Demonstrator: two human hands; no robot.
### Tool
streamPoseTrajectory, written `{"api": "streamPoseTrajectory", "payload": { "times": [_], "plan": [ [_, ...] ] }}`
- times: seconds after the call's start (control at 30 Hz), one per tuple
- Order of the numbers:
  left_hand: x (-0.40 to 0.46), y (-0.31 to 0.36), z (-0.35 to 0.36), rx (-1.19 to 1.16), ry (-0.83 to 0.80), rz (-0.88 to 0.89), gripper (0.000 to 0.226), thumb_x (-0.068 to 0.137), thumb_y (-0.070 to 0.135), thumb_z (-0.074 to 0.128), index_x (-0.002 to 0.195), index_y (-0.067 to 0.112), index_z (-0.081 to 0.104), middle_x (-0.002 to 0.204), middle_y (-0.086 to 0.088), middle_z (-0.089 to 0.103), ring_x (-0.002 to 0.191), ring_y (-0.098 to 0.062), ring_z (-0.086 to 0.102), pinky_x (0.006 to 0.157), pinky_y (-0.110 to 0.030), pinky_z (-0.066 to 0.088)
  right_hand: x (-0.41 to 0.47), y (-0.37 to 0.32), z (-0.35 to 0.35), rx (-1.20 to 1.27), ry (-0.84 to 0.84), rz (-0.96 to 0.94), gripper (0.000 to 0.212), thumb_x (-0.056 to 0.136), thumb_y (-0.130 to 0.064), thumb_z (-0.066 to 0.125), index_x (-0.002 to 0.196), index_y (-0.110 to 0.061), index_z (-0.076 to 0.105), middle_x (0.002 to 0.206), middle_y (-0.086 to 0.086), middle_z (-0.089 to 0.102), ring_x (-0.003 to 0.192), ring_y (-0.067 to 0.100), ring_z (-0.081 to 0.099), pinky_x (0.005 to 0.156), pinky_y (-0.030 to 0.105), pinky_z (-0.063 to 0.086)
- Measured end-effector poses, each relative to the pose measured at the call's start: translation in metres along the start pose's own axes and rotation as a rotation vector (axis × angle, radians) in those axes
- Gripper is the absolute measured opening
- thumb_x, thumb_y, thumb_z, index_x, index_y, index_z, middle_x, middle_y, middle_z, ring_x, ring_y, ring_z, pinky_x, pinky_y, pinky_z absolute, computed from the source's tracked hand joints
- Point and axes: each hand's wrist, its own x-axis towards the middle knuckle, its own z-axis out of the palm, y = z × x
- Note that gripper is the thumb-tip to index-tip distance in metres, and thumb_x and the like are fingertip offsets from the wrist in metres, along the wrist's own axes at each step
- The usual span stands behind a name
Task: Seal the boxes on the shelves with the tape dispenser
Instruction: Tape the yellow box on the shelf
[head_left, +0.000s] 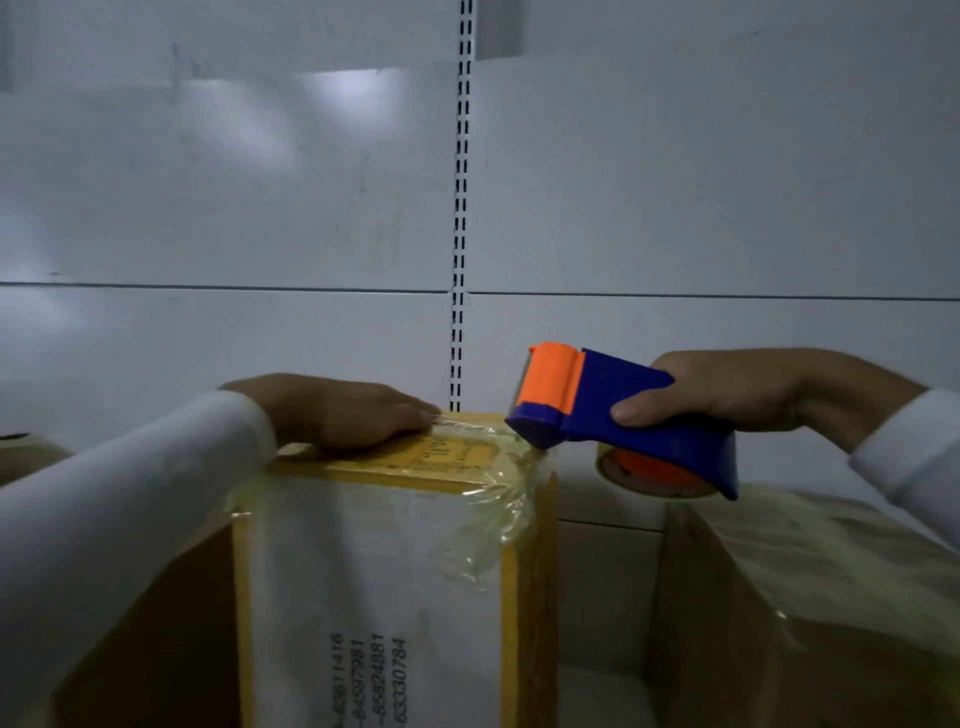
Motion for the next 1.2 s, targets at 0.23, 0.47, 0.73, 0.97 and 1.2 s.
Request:
{"api": "streamPoseTrajectory", "payload": {
  "times": [0.23,0.47,0.73,0.97,1.2],
  "plan": [
    [0.010,0.035,0.022,-0.045,-0.054,0.059,0.053,0.100,0.054,0.019,0.148,0.035,0.029,0.151,0.012,0.034,0.136,-0.008,0.032,0.117,-0.033,0.017,-0.015,0.010,0.007,0.047,-0.032,0.037,0.053,0.066,-0.062,0.072,0.092,-0.016,0.069,0.085,0.004,0.075,0.070,0.014,0.070,0.063,0.022,0.053],
    [0.009,0.039,0.021,-0.031,-0.081,0.054,0.057,0.095,0.063,0.015,0.147,0.043,0.024,0.154,0.013,0.029,0.140,-0.011,0.027,0.118,-0.036,0.014,-0.033,0.004,0.001,0.051,-0.068,0.139,0.041,0.074,-0.060,0.067,0.086,-0.021,0.073,0.082,0.003,0.075,0.067,0.013,0.070,0.060,0.019,0.053],
    [0.017,0.035,0.022,-0.007,-0.061,0.069,0.070,0.084,0.073,0.014,0.146,0.042,0.028,0.155,0.014,0.026,0.141,-0.010,0.025,0.118,-0.035,0.012,-0.090,0.020,-0.013,-0.077,-0.098,0.341,0.073,0.056,-0.078,0.077,0.098,-0.017,0.077,0.101,0.015,0.075,0.088,0.029,0.072,0.076,0.031,0.056],
    [0.000,0.042,0.021,-0.097,0.076,0.347,0.057,0.081,0.068,0.042,0.134,0.046,0.047,0.137,0.031,0.043,0.125,0.011,0.040,0.108,-0.017,0.027,-0.100,0.015,0.016,-0.054,-0.001,0.348,0.064,0.066,-0.068,0.068,0.090,-0.009,0.071,0.085,0.011,0.073,0.068,0.018,0.066,0.063,0.023,0.049],
    [0.002,0.084,0.024,-0.086,0.077,0.332,0.035,0.098,0.036,0.042,0.131,0.038,0.053,0.134,0.019,0.053,0.117,-0.002,0.050,0.105,-0.024,0.035,-0.097,-0.003,0.022,-0.119,-0.006,0.450,0.056,0.075,-0.066,0.070,0.091,-0.012,0.069,0.082,0.002,0.074,0.067,0.010,0.067,0.064,0.020,0.048]
  ]
}}
